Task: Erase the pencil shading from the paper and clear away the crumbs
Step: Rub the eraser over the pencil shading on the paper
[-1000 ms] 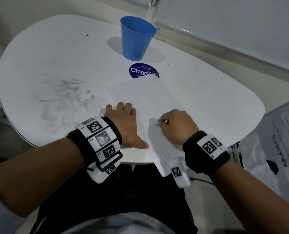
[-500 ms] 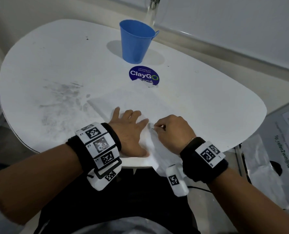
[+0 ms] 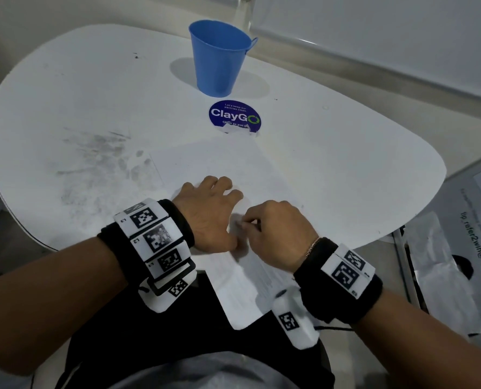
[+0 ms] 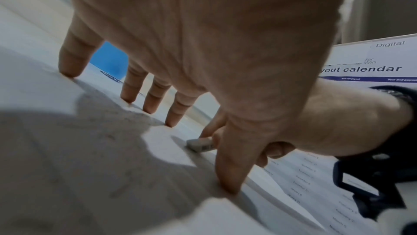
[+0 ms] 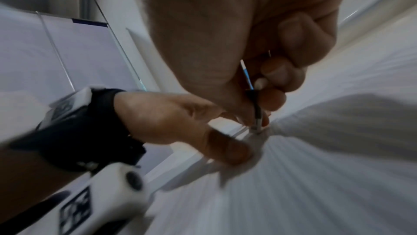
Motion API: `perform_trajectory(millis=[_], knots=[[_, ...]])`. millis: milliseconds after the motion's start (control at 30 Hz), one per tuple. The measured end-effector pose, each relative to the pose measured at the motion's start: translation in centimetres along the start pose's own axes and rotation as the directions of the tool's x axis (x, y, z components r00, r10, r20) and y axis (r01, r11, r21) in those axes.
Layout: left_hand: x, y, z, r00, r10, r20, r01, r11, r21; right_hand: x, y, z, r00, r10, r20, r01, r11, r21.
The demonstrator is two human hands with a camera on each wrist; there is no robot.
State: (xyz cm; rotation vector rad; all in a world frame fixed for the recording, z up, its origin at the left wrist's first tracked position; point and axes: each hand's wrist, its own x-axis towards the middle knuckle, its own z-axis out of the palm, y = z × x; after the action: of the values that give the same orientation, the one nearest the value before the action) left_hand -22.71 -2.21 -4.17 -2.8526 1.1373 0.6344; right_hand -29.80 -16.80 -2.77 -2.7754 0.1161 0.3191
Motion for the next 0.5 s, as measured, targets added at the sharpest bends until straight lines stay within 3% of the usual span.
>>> perform_trajectory(millis=[167, 333, 500], knots=[[0.2, -0.4, -0.7, 0.997, 0.022, 0.067, -0.027, 0.996, 0.085, 2.5, 2.2, -1.9, 0.985, 0.150, -0.080, -0.151, 0.988, -0.010], [0.2, -0.5, -0.9, 0.997, 0.033, 0.066, -0.041, 0.993, 0.109, 0.7, -0.2, -0.6, 0.999, 0.010, 0.031, -0.009, 0.999, -0.045], [0.4, -0.2, -0.4, 0.998, 0.006, 0.068, -0.015, 0.991, 0.131, 2.7, 2.4, -2.2, 0.983, 0.158, -0.094, -0.158, 0.987, 0.011]])
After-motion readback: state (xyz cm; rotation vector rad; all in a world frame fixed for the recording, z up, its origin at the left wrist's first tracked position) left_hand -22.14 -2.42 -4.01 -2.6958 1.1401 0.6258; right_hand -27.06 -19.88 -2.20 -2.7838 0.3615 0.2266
